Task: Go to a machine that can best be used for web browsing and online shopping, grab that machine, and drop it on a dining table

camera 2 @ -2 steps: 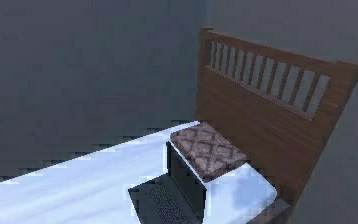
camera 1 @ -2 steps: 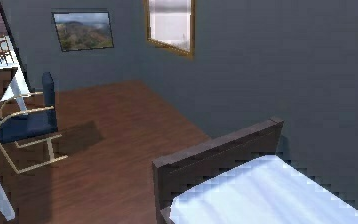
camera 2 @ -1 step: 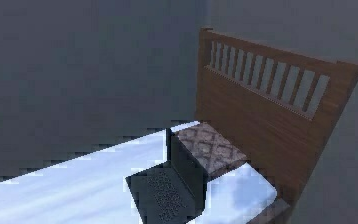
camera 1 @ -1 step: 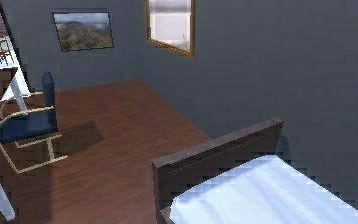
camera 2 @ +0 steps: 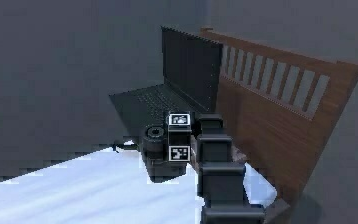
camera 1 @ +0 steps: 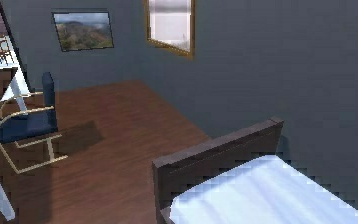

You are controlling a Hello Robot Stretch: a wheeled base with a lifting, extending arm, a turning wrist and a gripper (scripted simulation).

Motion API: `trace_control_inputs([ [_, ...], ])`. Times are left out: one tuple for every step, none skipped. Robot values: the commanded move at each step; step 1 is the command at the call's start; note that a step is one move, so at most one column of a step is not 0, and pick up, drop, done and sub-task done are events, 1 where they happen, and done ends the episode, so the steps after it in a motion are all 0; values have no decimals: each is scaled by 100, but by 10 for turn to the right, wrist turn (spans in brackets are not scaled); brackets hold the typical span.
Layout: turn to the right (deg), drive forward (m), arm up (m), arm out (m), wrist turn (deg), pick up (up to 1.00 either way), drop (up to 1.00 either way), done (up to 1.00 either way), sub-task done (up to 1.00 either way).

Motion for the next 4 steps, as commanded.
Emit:
trace_control_inputs([
  [0,0,4,0,0,0,0,0,0],
  [0,0,0,0,-450,0,0,0,0],
  [0,0,0,0,-450,0,0,0,0],
  [0,0,0,0,-150,0,0,0,0],
])
